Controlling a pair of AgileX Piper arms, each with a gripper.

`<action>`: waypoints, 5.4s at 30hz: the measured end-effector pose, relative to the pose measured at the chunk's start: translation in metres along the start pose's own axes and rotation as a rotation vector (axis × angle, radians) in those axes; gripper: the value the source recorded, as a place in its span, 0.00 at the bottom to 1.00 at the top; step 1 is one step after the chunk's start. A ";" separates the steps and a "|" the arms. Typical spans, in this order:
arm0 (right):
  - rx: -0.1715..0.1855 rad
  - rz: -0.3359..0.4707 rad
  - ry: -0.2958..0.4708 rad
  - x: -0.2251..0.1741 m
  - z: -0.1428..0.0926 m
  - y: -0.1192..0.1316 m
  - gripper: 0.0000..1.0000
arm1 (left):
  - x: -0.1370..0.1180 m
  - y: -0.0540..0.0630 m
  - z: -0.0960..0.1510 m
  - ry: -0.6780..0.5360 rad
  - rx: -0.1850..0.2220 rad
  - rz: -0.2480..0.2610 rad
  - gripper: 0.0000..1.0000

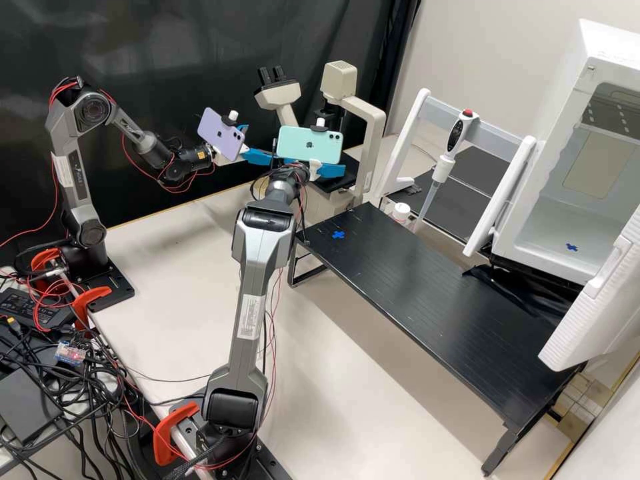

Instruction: Move the petri dish to the bench

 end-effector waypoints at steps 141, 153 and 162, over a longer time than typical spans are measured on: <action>0.039 -0.010 -0.106 0.003 0.024 -0.025 0.00 | 0.000 0.000 0.000 0.000 0.000 0.000 1.00; 0.049 0.011 -0.121 0.002 0.029 -0.027 0.00 | 0.000 0.000 0.000 0.000 0.000 0.000 1.00; 0.050 0.028 -0.113 0.000 0.033 -0.030 0.00 | 0.000 0.000 0.000 0.000 0.000 0.000 1.00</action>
